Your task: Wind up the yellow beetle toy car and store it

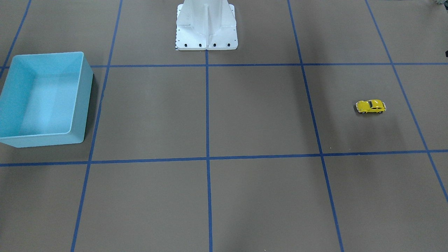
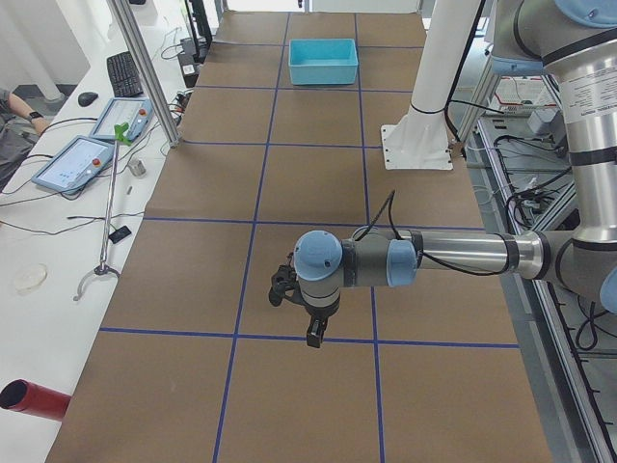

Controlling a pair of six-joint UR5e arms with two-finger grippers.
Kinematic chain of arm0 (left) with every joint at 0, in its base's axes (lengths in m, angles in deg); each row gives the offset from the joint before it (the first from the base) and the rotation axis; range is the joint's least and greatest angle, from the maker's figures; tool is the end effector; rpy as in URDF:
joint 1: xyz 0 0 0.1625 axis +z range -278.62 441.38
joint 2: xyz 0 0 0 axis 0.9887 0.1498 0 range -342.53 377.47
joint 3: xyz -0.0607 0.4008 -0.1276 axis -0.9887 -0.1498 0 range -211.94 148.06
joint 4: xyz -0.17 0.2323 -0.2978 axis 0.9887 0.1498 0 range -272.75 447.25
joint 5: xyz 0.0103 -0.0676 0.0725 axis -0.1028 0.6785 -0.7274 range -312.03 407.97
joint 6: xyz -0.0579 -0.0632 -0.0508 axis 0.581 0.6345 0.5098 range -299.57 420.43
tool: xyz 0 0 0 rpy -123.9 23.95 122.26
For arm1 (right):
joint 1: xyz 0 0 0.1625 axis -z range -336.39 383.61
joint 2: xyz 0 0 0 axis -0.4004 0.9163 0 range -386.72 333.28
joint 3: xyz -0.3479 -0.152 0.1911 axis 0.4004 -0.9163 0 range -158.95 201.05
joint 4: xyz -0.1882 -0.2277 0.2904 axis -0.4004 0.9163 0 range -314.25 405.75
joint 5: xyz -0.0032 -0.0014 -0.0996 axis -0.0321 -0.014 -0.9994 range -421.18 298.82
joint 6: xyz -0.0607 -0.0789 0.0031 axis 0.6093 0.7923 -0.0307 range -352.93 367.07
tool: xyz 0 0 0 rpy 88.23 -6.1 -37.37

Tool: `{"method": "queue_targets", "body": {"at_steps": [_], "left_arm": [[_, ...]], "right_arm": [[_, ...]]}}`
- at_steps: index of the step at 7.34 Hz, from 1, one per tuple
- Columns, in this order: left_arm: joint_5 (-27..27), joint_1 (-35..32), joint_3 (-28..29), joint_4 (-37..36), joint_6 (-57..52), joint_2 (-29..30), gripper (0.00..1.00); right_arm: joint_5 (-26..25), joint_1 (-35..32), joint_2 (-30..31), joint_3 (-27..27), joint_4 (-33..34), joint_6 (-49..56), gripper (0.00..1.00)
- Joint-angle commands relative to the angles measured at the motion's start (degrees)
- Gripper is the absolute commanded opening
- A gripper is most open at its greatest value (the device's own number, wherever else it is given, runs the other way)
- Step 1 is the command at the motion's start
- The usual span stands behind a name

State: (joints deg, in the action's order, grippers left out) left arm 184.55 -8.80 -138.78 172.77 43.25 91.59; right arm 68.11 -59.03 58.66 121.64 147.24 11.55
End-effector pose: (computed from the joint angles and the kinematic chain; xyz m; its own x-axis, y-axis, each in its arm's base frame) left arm -0.0620 -0.3708 0.6392 0.6575 0.2500 -0.7108 -0.1999 0.9674 0.1554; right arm 0.0033 -0.5219 0.5537 0.7500 -0.2170 0.6249 0.1871 0.9757 0.1142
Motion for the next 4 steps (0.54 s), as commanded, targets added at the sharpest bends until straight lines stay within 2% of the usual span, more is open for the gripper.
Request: {"method": "queue_targets", "body": {"at_steps": [1, 4], "left_arm": [[0.0, 0.0, 0.1, 0.0, 0.0, 0.1, 1.00], [0.0, -0.1, 0.1, 0.0, 0.0, 0.4, 1.00]], "right_arm": [[4.2, 0.6, -1.3, 1.5, -0.1, -0.1, 1.00], [3.4, 0.6, -1.5, 1.1, -0.1, 1.0, 1.00]]}}
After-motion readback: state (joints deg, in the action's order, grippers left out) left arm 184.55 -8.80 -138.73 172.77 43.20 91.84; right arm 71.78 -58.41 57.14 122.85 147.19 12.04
